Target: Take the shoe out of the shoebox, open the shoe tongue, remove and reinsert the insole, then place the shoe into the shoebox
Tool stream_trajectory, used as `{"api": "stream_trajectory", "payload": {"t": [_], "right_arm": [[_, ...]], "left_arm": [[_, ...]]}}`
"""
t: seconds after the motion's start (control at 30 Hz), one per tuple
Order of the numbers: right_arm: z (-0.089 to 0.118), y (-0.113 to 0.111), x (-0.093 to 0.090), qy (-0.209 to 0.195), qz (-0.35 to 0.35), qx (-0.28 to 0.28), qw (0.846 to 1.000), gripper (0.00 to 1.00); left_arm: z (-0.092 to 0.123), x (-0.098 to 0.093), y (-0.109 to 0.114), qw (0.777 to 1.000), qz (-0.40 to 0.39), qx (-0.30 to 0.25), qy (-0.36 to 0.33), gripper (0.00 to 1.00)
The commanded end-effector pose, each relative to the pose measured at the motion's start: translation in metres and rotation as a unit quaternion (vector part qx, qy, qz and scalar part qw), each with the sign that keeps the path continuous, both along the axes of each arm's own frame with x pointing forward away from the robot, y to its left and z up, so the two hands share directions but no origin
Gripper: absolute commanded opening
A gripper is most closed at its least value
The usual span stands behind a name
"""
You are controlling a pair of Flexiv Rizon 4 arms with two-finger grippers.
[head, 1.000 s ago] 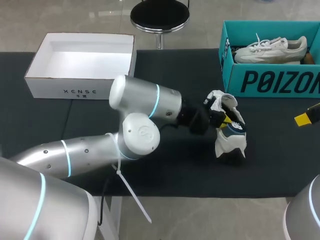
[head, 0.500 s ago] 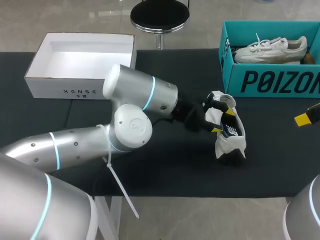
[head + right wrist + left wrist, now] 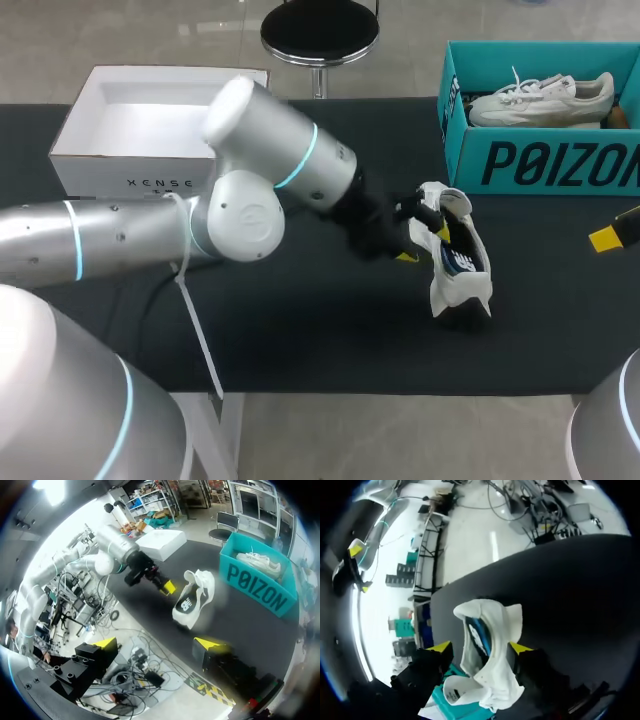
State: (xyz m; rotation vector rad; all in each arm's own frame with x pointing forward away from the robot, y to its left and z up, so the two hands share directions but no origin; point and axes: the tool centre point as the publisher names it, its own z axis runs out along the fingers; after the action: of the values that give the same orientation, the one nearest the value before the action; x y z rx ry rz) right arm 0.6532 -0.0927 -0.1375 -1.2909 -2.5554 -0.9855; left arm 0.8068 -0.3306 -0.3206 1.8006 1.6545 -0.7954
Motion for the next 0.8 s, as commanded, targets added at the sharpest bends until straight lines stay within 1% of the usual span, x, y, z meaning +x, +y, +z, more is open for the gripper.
{"api": "stream_trajectory", "payload": {"t": [0.03, 0.13, 0.23, 0.37, 0.47, 0.67, 0.77, 0.8], "right_arm": [[-0.002, -0.001, -0.012, -0.019, -0.013, 0.011, 1.000, 1.00], [-0.002, -0.001, -0.012, -0.019, -0.013, 0.011, 1.000, 1.00], [-0.002, -0.001, -0.012, -0.019, -0.013, 0.011, 1.000, 1.00], [-0.002, -0.001, -0.012, -0.019, -0.013, 0.011, 1.000, 1.00], [-0.002, -0.001, -0.012, -0.019, -0.013, 0.011, 1.000, 1.00], [-0.002, -0.001, -0.012, -0.019, -0.013, 0.011, 1.000, 1.00], [-0.002, -0.001, -0.012, -0.019, -0.013, 0.011, 1.000, 1.00], [-0.002, -0.001, -0.012, -0.019, -0.013, 0.011, 1.000, 1.00]], "left_arm": [[0.001, -0.009, 0.009, 0.974, -0.146, 0.141, -0.097, 0.00], [-0.003, -0.018, 0.009, 0.963, -0.181, 0.168, -0.110, 0.00], [-0.003, -0.025, 0.004, 0.961, -0.190, 0.169, -0.111, 0.00], [-0.001, -0.024, -0.007, 0.957, -0.199, 0.170, -0.121, 0.00], [0.001, -0.016, -0.017, 0.953, -0.206, 0.177, -0.138, 0.00], [-0.002, 0.010, -0.040, 0.945, -0.196, 0.195, -0.177, 0.00], [-0.004, 0.020, -0.049, 0.948, -0.179, 0.194, -0.174, 0.00], [-0.004, 0.021, -0.051, 0.950, -0.176, 0.195, -0.172, 0.00]]}}
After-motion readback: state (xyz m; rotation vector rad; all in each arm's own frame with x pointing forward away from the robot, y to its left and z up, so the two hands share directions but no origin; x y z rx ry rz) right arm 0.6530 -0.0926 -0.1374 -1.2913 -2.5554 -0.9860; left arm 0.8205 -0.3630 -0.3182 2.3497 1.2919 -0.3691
